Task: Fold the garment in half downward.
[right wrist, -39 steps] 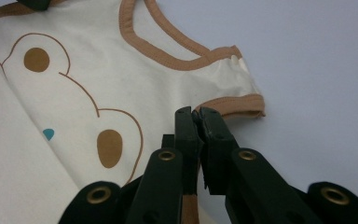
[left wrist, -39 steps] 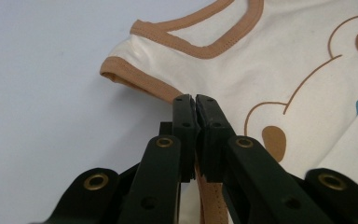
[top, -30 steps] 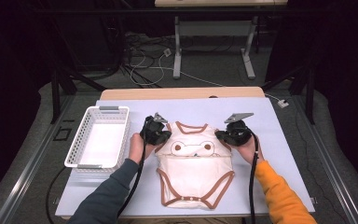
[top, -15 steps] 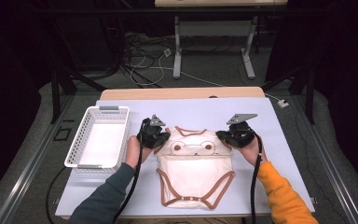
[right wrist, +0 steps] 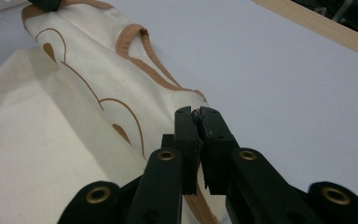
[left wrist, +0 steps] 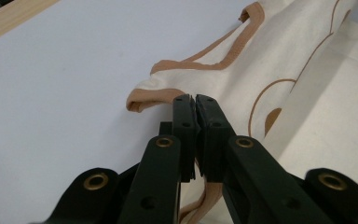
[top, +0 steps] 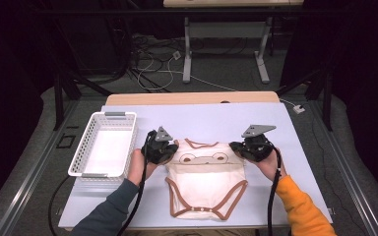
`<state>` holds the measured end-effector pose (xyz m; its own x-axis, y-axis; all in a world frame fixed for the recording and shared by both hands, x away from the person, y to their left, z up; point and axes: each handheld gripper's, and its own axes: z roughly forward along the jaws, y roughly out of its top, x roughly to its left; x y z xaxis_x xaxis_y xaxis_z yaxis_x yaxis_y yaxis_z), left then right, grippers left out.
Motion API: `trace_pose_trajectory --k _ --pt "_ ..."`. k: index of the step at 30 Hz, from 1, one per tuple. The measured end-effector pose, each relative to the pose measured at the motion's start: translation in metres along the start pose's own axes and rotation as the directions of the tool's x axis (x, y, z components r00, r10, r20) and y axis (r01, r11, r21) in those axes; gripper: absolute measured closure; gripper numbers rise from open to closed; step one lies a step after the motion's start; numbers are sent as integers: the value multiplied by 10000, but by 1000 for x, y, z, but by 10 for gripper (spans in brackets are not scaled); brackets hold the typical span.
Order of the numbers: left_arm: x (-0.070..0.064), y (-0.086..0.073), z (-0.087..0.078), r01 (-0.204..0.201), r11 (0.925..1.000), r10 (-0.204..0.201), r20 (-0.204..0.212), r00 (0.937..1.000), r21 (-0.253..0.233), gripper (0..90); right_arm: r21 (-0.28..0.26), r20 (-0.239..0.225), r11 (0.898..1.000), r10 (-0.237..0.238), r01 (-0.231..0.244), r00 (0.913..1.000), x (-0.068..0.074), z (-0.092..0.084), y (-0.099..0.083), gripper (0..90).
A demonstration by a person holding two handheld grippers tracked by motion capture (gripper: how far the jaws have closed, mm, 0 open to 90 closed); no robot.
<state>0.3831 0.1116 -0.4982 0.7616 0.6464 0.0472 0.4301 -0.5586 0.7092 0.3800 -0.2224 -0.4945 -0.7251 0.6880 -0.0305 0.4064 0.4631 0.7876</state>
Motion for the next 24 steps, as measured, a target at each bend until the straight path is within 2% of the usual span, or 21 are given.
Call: trace_pose_trajectory --k 7,9,15,20,21,24 --pt "-9 -8 -6 -181 9997 175 397 9991 144 869 233 -40 9996 -185 186 9998 11 -5 -9 863" --pt "-11 -10 -7 -225 9996 216 478 9986 177 870 302 -19 9986 -427 427 9991 15 -6 -12 862" --pt "-22 -19 -9 -419 9984 392 707 9967 370 869 717 -239 9961 -489 505 9985 27 -11 -25 856" --pt "-27 -28 -3 -592 9943 500 1031 9934 887 865 1197 -491 9914 -471 527 9977 35 -10 -39 842" --pt "-28 -29 -2 -619 9914 477 1217 9914 1152 865 1385 -569 9889 -464 539 9973 36 -9 -41 840" --pt "-31 -34 4 -769 9832 538 1400 9887 1654 852 1988 -837 9783 -426 586 9956 40 -1 -50 814"
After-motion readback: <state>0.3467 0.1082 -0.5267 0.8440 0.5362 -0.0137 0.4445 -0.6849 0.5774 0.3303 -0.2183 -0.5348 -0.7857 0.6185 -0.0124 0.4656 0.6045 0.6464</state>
